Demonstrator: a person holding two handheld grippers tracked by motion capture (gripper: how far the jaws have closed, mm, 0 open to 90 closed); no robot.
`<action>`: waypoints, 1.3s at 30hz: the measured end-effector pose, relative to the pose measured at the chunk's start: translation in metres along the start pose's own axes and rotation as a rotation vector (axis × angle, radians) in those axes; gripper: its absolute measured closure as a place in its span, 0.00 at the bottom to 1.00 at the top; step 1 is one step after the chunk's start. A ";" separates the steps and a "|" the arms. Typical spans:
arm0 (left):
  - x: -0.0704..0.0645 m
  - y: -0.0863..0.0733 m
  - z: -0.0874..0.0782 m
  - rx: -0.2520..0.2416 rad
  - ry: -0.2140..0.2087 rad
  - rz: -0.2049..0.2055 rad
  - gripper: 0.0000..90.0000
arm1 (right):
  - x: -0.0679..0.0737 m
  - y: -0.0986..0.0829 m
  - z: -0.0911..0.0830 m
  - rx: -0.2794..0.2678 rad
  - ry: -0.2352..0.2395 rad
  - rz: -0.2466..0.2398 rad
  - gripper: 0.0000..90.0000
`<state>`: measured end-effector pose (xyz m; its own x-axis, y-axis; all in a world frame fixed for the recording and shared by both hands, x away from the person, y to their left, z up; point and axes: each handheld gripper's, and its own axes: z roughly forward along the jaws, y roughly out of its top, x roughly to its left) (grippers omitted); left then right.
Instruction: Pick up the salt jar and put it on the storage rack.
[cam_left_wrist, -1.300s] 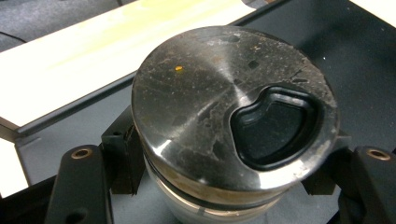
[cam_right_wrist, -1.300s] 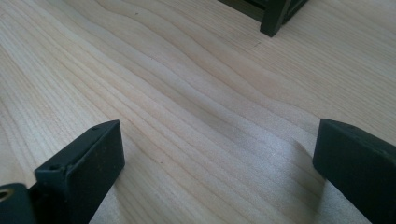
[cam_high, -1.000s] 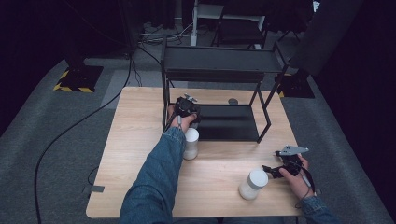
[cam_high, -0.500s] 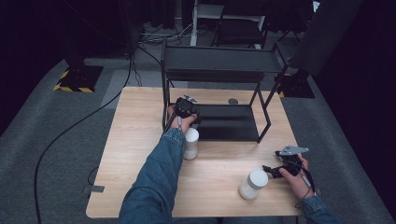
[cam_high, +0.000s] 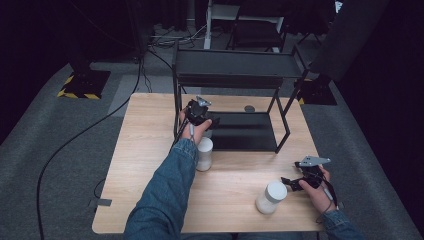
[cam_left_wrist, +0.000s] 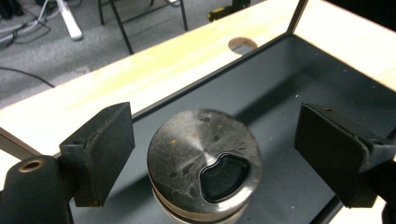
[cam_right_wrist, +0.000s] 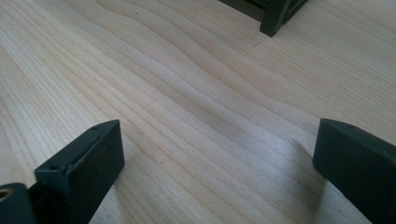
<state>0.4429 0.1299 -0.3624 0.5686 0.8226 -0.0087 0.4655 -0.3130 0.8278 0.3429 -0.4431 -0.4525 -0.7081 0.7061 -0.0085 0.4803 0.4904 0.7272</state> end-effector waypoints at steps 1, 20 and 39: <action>0.000 -0.001 -0.002 -0.008 -0.003 -0.001 0.14 | 0.000 0.000 0.000 0.000 0.000 0.000 0.02; -0.008 -0.012 -0.060 -0.113 0.006 -0.016 0.13 | -0.001 0.001 0.000 0.003 0.001 -0.002 0.02; 0.000 -0.038 -0.118 -0.167 0.030 -0.011 0.13 | -0.001 0.001 0.000 0.003 0.000 -0.004 0.02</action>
<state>0.3451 0.1974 -0.3280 0.5423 0.8402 -0.0040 0.3512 -0.2224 0.9095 0.3440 -0.4429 -0.4521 -0.7101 0.7040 -0.0117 0.4791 0.4952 0.7247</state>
